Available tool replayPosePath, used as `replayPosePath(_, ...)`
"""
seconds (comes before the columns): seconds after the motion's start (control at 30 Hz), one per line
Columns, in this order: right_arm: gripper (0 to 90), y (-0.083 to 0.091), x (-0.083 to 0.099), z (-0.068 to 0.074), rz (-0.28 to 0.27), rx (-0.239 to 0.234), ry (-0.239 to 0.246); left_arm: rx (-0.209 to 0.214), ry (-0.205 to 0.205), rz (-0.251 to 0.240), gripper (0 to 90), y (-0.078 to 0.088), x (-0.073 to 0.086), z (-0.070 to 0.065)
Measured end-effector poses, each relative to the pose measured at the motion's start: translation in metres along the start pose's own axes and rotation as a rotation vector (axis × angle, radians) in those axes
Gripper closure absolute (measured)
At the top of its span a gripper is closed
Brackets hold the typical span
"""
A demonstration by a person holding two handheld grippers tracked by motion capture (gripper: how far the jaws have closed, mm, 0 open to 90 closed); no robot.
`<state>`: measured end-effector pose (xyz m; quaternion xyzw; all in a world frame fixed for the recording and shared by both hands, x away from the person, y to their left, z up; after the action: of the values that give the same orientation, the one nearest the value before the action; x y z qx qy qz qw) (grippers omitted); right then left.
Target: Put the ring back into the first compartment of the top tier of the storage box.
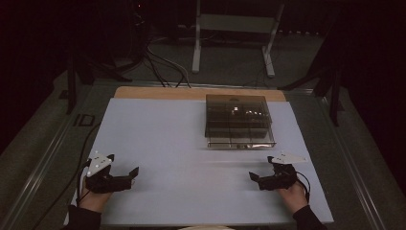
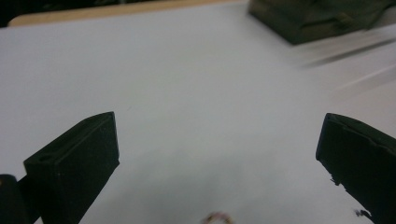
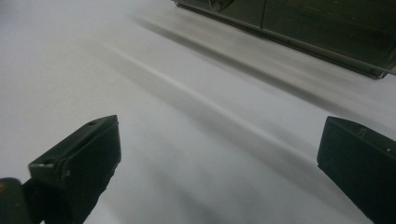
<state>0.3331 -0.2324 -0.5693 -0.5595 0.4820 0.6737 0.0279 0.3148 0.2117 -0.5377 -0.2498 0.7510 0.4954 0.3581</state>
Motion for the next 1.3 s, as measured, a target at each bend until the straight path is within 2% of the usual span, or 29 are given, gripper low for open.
replayPosePath(0.23, 0.0, 0.000, 0.000, 0.000, 0.000, -0.003, 0.001, -0.055, 0.030, 0.123, 1.0, -0.007, 0.016, 0.009)
replayPosePath(0.3, 0.0, 0.001, 0.000, 0.000, -0.001, -0.003, 0.003, -0.083, 0.036, 0.141, 8.3, -0.006, 0.018, 0.013)
replayPosePath(0.43, 0.0, 0.001, 0.001, 0.000, 0.001, -0.004, 0.002, -0.068, 0.043, 0.190, 10.4, -0.007, 0.024, 0.014)
replayPosePath(0.47, 0.0, 0.001, 0.001, 0.000, 0.002, -0.003, 0.001, -0.062, 0.038, 0.203, 15.3, -0.007, 0.026, 0.013)
replayPosePath(0.57, 0.0, 0.001, 0.001, 0.000, 0.000, -0.003, 0.001, -0.060, 0.010, 0.252, 20.0, -0.010, 0.034, 0.013)
replayPosePath(0.63, 0.0, 0.001, 0.001, 0.000, 0.001, -0.003, 0.002, -0.060, 0.002, 0.256, 30.9, -0.010, 0.036, 0.013)
replayPosePath(0.77, 0.0, 0.001, 0.001, 0.000, 0.001, -0.004, 0.001, -0.053, -0.013, 0.283, 39.5, -0.011, 0.039, 0.012)
replayPosePath(0.83, 0.0, 0.000, 0.001, 0.000, 0.002, -0.005, 0.000, -0.078, -0.031, 0.292, 46.6, -0.012, 0.042, 0.014)
replayPosePath(0.93, 0.0, 0.000, 0.001, 0.000, 0.002, -0.005, 0.001, -0.090, -0.035, 0.301, 54.3, -0.013, 0.043, 0.015)
replayPosePath(1.1, 0.0, 0.001, 0.001, 0.000, 0.002, -0.005, 0.000, -0.094, -0.040, 0.303, 64.9, -0.014, 0.043, 0.016)
replayPosePath(1.23, 0.0, 0.001, 0.001, 0.000, 0.002, -0.004, 0.003, -0.078, -0.021, 0.317, 74.7, -0.015, 0.045, 0.016)
replayPosePath(1.3, 0.0, 0.001, 0.001, 0.000, 0.002, -0.003, 0.004, -0.083, -0.027, 0.328, 74.9, -0.016, 0.047, 0.017)
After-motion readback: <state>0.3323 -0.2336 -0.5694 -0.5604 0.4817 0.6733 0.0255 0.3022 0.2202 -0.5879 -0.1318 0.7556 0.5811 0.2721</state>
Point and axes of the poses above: each handheld gripper's, and its own axes: y roughly backward along the jaws, x roughly out of its underside, z roughly to its left, the point moved 10 cm from there along -y, roughly forward along the jaws, and after that the axes turned 14 degrees about y, right-handed, at the moved point
